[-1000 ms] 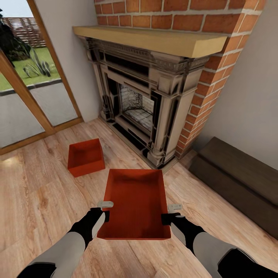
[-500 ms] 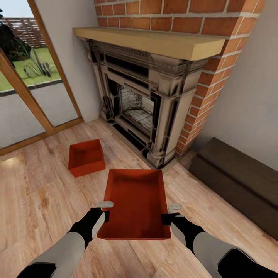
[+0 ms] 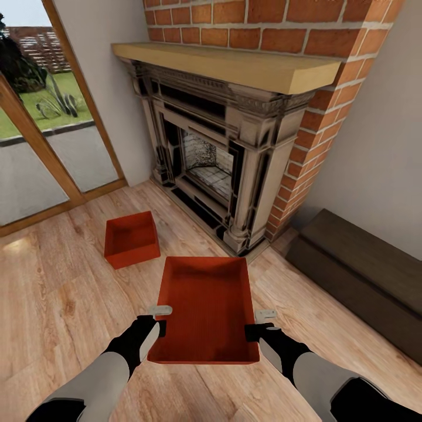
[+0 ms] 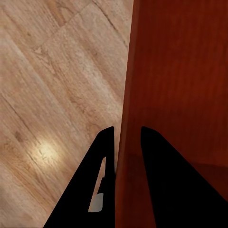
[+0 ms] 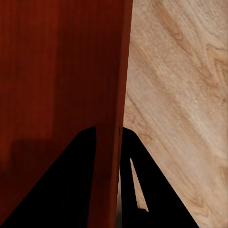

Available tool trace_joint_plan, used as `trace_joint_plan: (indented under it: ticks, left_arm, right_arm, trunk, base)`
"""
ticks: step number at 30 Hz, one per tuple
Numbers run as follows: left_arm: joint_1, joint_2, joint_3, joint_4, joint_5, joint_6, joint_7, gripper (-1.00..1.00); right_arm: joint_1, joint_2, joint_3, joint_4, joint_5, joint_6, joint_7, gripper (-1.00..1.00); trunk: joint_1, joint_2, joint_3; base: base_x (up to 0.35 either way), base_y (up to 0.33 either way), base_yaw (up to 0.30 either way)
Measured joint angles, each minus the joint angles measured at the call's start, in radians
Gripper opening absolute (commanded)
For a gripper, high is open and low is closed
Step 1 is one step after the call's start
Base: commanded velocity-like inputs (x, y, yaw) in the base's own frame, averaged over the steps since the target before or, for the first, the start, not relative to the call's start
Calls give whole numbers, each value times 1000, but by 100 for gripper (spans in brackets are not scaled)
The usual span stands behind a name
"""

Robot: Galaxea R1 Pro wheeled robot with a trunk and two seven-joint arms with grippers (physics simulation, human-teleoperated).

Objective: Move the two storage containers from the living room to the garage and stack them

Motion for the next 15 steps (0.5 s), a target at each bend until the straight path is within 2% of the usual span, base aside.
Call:
trace_joint_plan:
  ticks: [3,15]
  left_arm:
    - [0,0,0,0,1,0,0,-100]
    - [0,0,0,0,-1,0,-1,-100]
  right_arm:
    - [0,0,1,0,-1,0,0,-100]
    - [0,0,1,0,-1,0,0,-100]
  trunk:
    - [0,0,0]
    - [-46,84,38]
  base:
    - [0,0,0]
    - [0,0,0]
